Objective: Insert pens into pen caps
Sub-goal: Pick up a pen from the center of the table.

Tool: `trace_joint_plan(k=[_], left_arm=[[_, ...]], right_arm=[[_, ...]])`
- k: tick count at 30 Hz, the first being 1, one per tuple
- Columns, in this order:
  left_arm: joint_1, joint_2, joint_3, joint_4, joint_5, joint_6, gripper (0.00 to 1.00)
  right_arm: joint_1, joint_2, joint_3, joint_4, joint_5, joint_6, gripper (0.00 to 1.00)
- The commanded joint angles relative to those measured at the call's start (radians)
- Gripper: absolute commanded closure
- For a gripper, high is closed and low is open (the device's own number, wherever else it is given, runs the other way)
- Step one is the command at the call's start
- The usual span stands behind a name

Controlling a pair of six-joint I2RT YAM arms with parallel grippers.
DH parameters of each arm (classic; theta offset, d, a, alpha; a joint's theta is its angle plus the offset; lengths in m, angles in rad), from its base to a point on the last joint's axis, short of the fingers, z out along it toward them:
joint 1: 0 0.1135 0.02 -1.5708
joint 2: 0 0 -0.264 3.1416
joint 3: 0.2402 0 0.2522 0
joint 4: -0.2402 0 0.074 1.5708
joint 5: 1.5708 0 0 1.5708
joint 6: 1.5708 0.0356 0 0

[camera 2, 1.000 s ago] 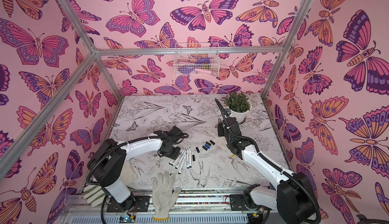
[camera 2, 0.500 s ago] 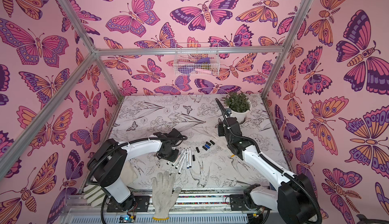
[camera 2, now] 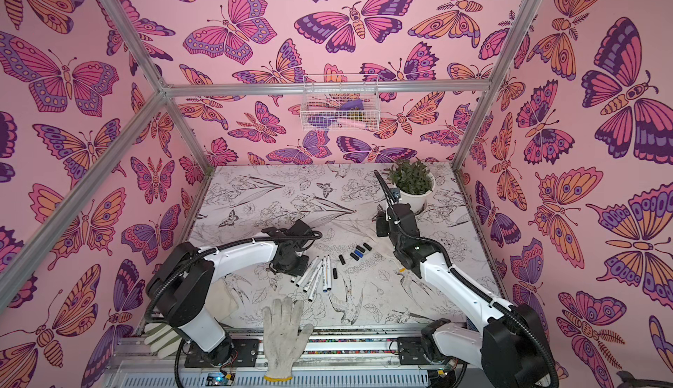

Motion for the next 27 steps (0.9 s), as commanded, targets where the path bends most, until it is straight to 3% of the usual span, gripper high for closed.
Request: trace_joint_plan(k=[1,7,11,18,27], left_arm=[[0.018,-0.109,0.052,0.085,0.067,0.045,1.0],[0.019,-0.196,0.059,0.293,0.348,0.113,1.0],[0.018,-0.207,0.048,0.377,0.435,0.116,1.0],[0.006,-0.241,0.016,0.454,0.441,0.122,1.0],[-0.017,-0.241,0.027,0.489,0.438,0.135,1.0]], right_arm=[[0.002,-0.013,0.029,-0.01,-0.2,0.063,0.54],[0.004,0.022,0.052,0.061,-0.587,0.142,0.53],[0.004,0.054,0.097,0.073,-0.736,0.168,0.51],[0.007,0.115,0.11,0.205,-0.913,0.309,0.49],[0.042,0.156,0.147,0.157,-0.908,0.272,0.49]])
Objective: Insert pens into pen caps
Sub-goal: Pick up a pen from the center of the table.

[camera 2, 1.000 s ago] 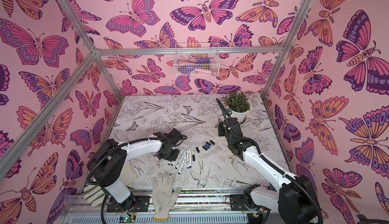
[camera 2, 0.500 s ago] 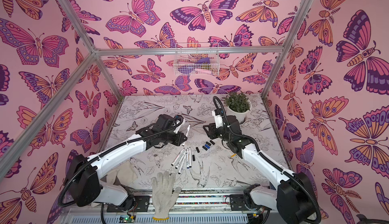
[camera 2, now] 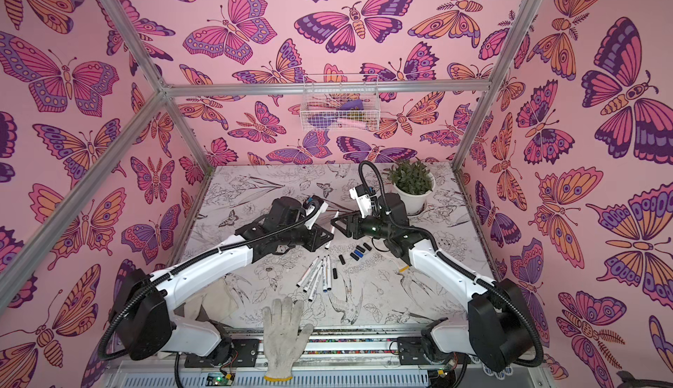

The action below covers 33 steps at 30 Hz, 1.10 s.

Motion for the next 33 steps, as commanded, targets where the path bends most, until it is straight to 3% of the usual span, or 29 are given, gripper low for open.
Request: trace_joint_plan(k=[1,10,18,21,23,25,27,29,33], left_arm=[[-0.014,-0.022,-0.008,0.041,0.019,0.013,1.0],[-0.035,-0.03,-0.003,0.076,0.007,0.002,1.0],[-0.041,-0.029,-0.006,0.103,-0.021,-0.009,1.0],[-0.042,-0.026,-0.003,0.11,-0.023,-0.009,1.0],[-0.042,-0.019,0.002,0.112,-0.02,-0.013,0.91],[-0.044,-0.011,0.005,0.115,-0.007,-0.014,0.69],[-0.044,-0.004,0.003,0.116,-0.009,-0.018,0.6],[-0.044,0.001,0.002,0.115,-0.011,-0.021,0.54],[-0.044,0.007,-0.003,0.117,-0.015,-0.019,0.55]], right_arm=[[0.006,0.004,0.036,-0.001,-0.02,-0.001,0.5],[0.008,0.021,0.031,0.008,-0.009,0.014,0.61],[0.006,0.005,0.02,0.014,0.038,0.025,0.94],[0.006,-0.001,0.024,0.022,0.041,0.042,0.99],[0.005,-0.005,0.025,0.035,0.047,0.061,0.99],[0.003,-0.012,0.027,0.043,0.053,0.07,1.0],[0.0,-0.018,0.029,0.054,0.05,0.082,1.0],[-0.004,-0.024,0.035,0.055,0.048,0.092,1.0],[-0.007,-0.037,0.034,0.054,0.054,0.092,1.0]])
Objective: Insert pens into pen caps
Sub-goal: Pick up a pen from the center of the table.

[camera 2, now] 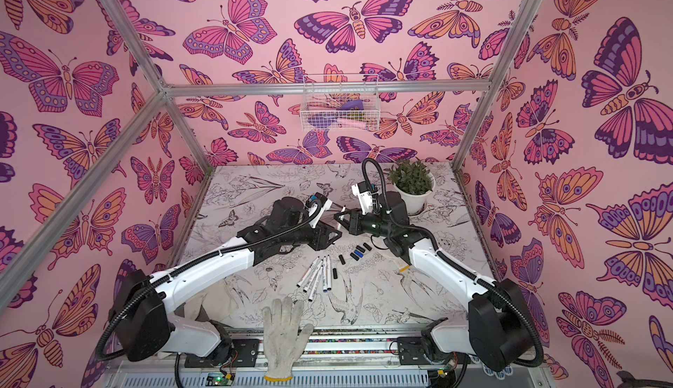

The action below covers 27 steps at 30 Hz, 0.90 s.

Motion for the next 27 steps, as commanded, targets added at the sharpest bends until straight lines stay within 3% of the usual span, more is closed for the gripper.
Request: trace_joint_plan(k=[1,16,23,27], left_arm=[[-0.006,0.016,-0.001,0.022,0.01,0.003,0.55],[-0.006,0.086,0.065,0.096,0.014,0.002,0.63],[-0.007,0.106,0.067,0.105,0.044,-0.018,0.81],[-0.01,0.103,0.049,0.104,0.038,-0.029,1.0]], right_arm=[[-0.007,-0.032,0.023,0.03,0.007,0.013,1.0],[-0.012,-0.047,0.017,0.042,-0.007,0.026,1.0],[-0.041,-0.058,-0.006,0.103,-0.01,0.091,1.0],[-0.053,-0.073,-0.014,0.11,0.002,0.104,1.0]])
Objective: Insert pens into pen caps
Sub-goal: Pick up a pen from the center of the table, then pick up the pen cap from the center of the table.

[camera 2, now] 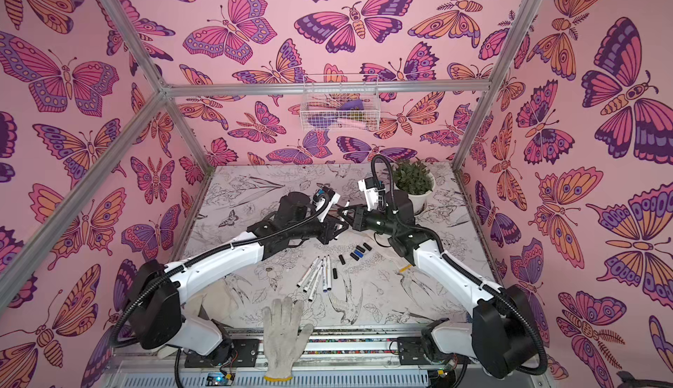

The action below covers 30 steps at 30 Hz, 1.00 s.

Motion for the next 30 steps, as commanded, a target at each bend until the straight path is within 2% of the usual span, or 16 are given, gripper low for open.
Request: trace_joint_plan(k=[1,3,5,7,10,14,17,21,23,27,30], left_arm=[[0.001,0.011,-0.016,-0.009,0.002,-0.029,1.0],[0.001,0.004,-0.026,-0.009,-0.018,-0.043,1.0],[0.002,-0.004,-0.04,-0.006,-0.052,-0.067,1.0],[0.009,-0.018,-0.064,0.0,-0.099,-0.097,1.0],[0.03,-0.036,-0.109,0.001,-0.145,-0.132,1.0],[0.07,-0.07,-0.176,-0.008,-0.199,-0.186,1.0],[0.091,-0.093,-0.211,-0.011,-0.195,-0.179,1.0],[0.089,-0.101,-0.209,-0.04,-0.151,-0.128,1.0],[0.088,-0.108,-0.214,-0.049,-0.159,-0.126,1.0],[0.088,-0.119,-0.227,-0.053,-0.181,-0.13,1.0],[0.088,-0.126,-0.231,-0.053,-0.186,-0.13,1.0]], right_arm=[[-0.017,-0.042,-0.006,0.071,0.016,0.026,1.0],[-0.021,-0.051,-0.008,0.061,0.025,0.016,0.93],[-0.022,-0.069,-0.009,0.038,0.053,0.006,0.65],[-0.022,-0.099,-0.017,0.013,0.1,-0.012,0.48],[-0.041,-0.163,-0.042,-0.04,0.223,-0.017,0.36],[-0.073,-0.242,-0.064,-0.176,0.449,-0.042,0.34],[-0.073,-0.226,-0.046,-0.334,0.528,-0.135,0.4],[-0.061,-0.083,0.029,-0.577,0.514,-0.275,0.43],[-0.036,0.014,0.088,-0.706,0.568,-0.327,0.45],[0.003,0.183,0.195,-0.865,0.65,-0.381,0.45],[0.021,0.278,0.256,-0.911,0.694,-0.398,0.47]])
